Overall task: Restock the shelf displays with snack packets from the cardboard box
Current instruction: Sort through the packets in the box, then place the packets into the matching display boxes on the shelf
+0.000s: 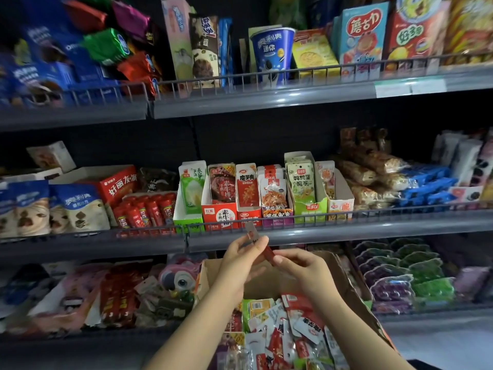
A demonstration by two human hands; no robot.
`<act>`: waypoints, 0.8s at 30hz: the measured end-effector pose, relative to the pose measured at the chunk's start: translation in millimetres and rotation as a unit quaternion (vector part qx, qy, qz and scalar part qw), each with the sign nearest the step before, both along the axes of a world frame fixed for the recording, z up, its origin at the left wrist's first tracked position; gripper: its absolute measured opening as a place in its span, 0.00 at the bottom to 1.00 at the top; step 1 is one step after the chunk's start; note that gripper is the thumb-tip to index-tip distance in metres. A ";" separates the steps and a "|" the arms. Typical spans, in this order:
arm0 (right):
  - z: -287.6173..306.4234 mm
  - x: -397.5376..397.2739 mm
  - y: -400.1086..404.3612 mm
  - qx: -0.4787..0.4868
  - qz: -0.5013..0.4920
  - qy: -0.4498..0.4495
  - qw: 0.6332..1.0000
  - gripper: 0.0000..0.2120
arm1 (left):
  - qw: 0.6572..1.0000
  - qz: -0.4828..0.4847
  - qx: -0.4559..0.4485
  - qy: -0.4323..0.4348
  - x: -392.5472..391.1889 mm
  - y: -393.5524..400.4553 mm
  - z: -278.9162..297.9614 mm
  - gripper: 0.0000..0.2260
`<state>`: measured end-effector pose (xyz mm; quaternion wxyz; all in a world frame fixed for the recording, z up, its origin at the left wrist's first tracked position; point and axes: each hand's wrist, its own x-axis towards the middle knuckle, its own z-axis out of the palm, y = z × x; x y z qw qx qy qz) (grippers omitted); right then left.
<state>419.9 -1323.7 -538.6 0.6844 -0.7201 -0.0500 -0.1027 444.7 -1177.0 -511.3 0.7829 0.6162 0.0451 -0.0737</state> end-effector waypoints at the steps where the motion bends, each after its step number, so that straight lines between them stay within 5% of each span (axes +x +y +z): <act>1: 1.8 -0.7 0.6 -0.001 0.005 -0.002 1.000 0.06 | 1.000 -0.005 -0.019 0.004 0.2 1.8 -0.2 0.27; 12: 2.7 11.8 4.6 -0.010 0.062 0.122 0.991 0.13 | 0.976 -0.091 -0.196 -0.026 11.2 30.4 -4.4 0.18; 24: 9.3 51.2 27.0 0.071 0.044 0.148 0.985 0.06 | 0.985 -0.017 -0.174 0.001 36.3 38.9 -10.4 0.13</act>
